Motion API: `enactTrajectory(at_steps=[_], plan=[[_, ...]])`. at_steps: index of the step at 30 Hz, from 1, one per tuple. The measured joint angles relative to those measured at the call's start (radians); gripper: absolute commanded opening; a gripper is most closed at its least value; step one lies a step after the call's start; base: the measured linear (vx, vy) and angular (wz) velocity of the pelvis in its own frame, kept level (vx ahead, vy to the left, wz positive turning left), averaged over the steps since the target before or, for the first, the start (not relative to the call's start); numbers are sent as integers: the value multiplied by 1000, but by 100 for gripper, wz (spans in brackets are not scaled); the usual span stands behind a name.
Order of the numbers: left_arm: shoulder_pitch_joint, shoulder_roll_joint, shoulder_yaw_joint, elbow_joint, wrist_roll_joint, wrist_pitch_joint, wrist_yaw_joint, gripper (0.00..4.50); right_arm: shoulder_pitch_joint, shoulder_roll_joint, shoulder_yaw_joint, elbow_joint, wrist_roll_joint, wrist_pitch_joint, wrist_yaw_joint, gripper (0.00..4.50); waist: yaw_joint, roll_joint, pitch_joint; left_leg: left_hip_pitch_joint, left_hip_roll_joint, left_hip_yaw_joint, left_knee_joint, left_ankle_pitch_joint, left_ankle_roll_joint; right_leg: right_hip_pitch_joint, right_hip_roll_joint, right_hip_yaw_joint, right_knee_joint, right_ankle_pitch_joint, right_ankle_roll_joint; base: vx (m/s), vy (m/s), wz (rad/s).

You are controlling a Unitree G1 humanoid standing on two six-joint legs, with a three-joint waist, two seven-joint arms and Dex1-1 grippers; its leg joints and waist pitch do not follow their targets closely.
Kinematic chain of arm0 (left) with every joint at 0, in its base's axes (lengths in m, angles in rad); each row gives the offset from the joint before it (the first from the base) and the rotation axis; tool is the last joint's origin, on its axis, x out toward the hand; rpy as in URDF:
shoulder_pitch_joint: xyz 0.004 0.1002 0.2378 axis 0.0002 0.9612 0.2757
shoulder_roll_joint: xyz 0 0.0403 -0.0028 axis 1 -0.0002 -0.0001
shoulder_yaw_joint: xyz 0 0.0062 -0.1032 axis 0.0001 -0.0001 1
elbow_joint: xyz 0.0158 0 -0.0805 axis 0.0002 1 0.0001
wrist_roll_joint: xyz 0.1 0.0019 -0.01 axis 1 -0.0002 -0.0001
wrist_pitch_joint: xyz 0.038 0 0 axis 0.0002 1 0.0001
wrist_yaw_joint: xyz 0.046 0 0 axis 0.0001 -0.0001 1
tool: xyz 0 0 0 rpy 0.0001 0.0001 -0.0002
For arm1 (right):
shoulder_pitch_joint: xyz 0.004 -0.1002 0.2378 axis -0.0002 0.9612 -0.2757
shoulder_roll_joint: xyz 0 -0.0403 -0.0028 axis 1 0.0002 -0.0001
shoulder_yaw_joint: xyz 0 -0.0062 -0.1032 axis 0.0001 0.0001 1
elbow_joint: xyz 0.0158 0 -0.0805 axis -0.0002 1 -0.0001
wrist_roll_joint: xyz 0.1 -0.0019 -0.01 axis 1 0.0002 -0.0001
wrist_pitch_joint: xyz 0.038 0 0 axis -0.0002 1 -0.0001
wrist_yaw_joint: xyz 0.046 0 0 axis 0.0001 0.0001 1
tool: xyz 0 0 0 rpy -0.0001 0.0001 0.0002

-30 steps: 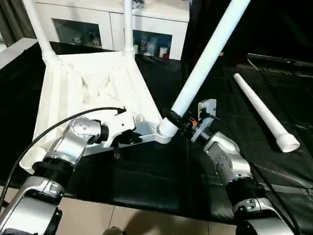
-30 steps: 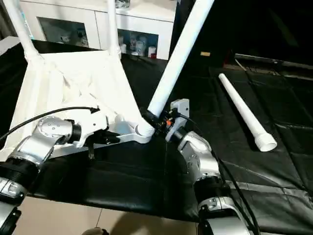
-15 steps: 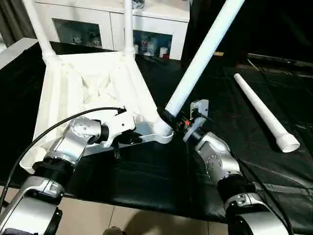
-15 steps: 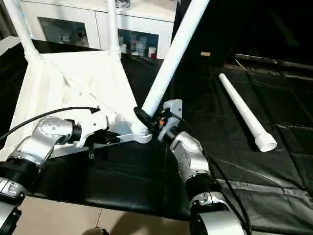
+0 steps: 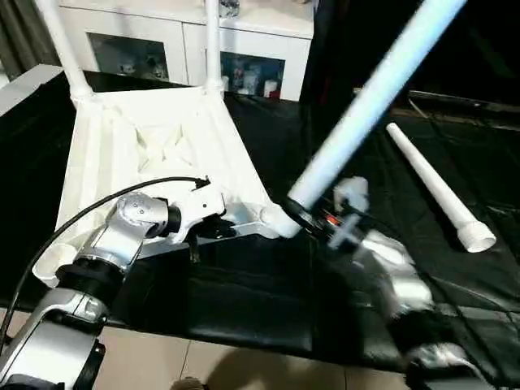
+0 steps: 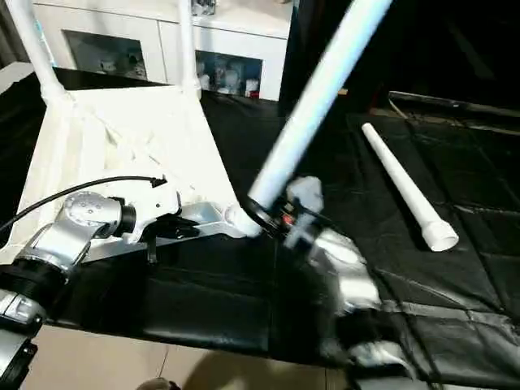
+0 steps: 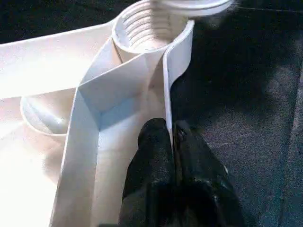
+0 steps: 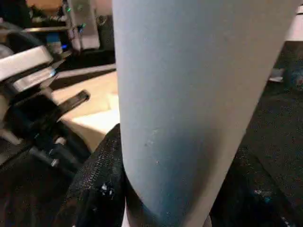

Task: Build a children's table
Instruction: Insert table leg to table base

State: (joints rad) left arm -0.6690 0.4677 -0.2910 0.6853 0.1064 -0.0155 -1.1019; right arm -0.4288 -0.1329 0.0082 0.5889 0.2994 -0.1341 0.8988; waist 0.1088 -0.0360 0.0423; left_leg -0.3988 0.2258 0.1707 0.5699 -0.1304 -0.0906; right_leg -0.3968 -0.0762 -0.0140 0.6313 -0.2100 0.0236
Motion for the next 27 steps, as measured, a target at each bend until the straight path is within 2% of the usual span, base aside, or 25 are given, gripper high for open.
enactTrajectory(at_steps=[8,11,20,27], plan=[[-3,1,0,6,7,0,5,0,7,-39,37,-47,-6,47,52,189,-4,-1,0,1,0,0,0,0,0,0,0,0,0,2,-2,0,0,0],[-6,1,0,6,6,-3,5,0,9,-42,46,-30,-23,90,59,189,-6,-1,0,-1,0,0,0,0,0,-2,0,0,0,2,-2,0,0,0],[-12,0,2,4,6,-1,5,0,-17,-23,39,-79,14,174,27,189,-7,-2,1,-3,0,1,0,0,0,-3,0,1,-1,2,-2,0,0,0],[-12,4,2,-2,5,3,1,0,-39,3,35,-131,21,194,-1,189,-9,-2,1,-4,0,1,0,0,0,-4,0,0,-2,2,-1,0,0,0]])
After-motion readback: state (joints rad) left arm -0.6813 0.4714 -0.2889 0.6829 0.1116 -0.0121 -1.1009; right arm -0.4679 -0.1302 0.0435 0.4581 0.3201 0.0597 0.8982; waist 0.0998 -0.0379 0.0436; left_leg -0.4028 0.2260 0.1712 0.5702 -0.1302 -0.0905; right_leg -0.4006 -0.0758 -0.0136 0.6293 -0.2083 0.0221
